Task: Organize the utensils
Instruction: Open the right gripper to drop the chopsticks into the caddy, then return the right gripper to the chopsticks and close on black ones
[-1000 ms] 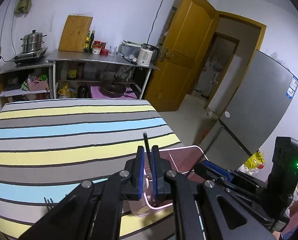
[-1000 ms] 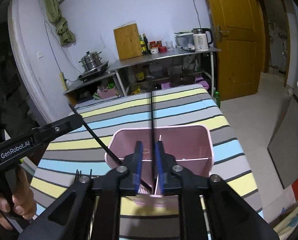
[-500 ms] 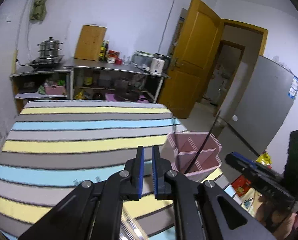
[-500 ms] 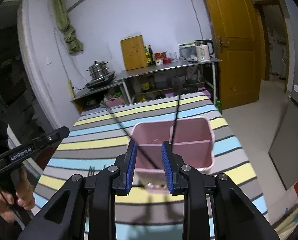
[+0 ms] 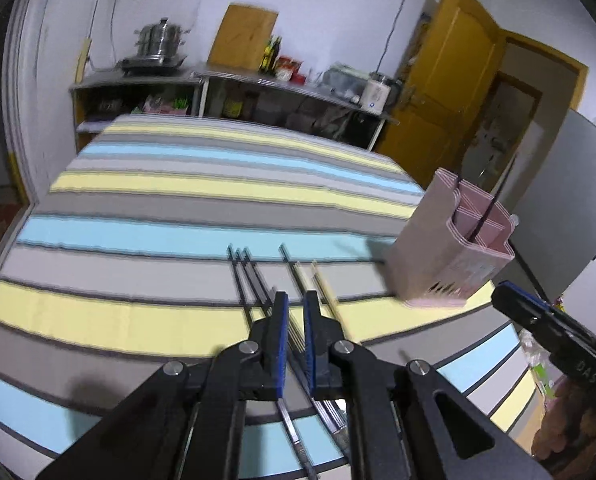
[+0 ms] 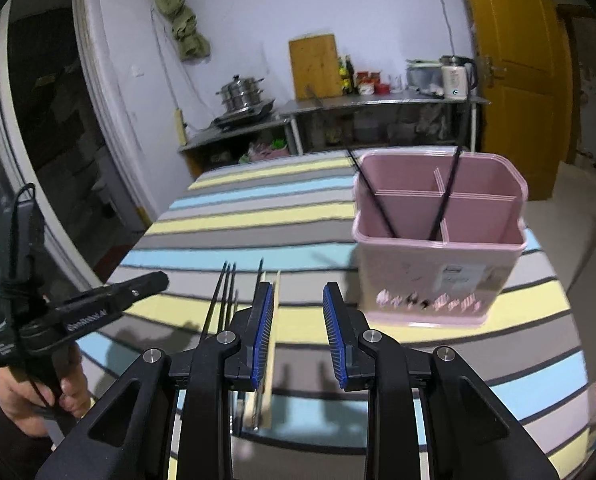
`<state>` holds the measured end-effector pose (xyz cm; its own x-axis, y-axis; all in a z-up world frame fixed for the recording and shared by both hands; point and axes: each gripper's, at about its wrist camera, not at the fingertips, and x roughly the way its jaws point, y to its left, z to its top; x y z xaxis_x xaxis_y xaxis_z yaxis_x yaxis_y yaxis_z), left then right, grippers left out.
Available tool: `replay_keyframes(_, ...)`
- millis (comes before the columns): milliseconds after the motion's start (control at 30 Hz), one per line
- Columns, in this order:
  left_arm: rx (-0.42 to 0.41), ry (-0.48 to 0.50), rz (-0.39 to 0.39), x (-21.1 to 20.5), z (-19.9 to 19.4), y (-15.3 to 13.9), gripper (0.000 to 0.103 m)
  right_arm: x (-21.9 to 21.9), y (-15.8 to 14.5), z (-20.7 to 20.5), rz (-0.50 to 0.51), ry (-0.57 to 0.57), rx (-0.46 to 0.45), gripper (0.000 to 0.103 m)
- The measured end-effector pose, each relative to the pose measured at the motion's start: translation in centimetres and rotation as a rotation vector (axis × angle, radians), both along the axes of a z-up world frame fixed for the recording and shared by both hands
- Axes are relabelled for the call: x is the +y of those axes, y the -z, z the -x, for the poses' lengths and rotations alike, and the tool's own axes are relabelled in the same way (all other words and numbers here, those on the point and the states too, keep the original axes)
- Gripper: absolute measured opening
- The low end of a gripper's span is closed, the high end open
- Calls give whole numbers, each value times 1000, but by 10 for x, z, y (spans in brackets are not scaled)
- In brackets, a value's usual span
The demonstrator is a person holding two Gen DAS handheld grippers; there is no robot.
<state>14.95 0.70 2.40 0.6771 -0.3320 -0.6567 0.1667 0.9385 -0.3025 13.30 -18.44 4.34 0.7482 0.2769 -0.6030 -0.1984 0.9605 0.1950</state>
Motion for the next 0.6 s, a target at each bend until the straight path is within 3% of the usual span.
replay_keyframes(233,90,-14,-20,0,-12,43,8,12,24,-6,3,-35,49,27)
replay_keyframes(467,158,-35,-49,-7,-26,67,8,18,33,-14,5,-49,76,27)
replay_keyframes(600,134,-26,-81,-12,-24,69,11,24,38,-17,12,-62,90,27)
